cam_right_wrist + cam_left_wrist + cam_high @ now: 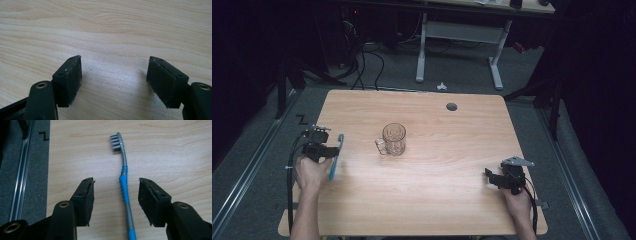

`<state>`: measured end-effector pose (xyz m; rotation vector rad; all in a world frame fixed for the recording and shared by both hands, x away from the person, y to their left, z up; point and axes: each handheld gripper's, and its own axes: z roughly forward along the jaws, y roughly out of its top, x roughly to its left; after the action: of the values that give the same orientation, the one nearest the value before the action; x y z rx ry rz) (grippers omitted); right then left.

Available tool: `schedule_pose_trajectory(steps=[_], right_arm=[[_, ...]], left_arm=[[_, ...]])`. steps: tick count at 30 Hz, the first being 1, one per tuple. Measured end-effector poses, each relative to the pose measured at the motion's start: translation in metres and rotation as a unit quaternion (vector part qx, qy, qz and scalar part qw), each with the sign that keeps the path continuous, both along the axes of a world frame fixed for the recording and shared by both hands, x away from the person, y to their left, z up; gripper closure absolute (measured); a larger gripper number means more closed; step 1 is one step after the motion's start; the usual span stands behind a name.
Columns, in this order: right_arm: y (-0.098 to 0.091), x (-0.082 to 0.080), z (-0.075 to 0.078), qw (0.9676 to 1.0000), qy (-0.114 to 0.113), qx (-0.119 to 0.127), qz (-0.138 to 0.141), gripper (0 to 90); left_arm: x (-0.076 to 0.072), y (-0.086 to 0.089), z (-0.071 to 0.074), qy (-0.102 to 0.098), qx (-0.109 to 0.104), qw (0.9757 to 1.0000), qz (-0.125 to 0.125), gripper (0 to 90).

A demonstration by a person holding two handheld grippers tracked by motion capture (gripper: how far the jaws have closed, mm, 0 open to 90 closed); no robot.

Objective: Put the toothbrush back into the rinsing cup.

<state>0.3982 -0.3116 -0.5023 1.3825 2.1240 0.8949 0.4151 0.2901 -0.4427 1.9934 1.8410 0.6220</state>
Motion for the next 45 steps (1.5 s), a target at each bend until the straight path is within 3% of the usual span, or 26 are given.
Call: schedule_pose_trajectory(steps=[12,21,31,34,41,45], right_arm=[[0.000,0.000,0.000,1.0000,0.000,0.000,0.000,28.8],[0.000,0.000,0.000,1.0000,-0.001,0.000,0.000,28.8],[0.000,0.000,0.000,1.0000,-0.001,0.000,-0.001,28.8],[0.000,0.000,0.000,1.0000,-0.001,0.000,-0.001,28.8],[0.000,0.000,0.000,1.0000,-0.001,0.000,0.000,28.8],[0.000,0.000,0.000,1.0000,-0.001,0.000,-0.001,28.8]], left_arm=[[0.013,-0.002,0.002,0.014,0.001,0.9999,-0.008,51.1],[0.026,-0.008,-0.009,0.050,0.014,0.9984,-0.022,56.2],[0.035,-0.009,-0.018,0.069,0.014,0.9973,-0.021,60.7],[0.038,-0.009,-0.021,0.078,-0.001,0.9967,-0.021,64.1],[0.044,-0.010,-0.023,0.088,0.010,0.9958,-0.023,64.9],[0.046,-0.008,-0.026,0.096,0.006,0.9951,-0.022,65.6]])
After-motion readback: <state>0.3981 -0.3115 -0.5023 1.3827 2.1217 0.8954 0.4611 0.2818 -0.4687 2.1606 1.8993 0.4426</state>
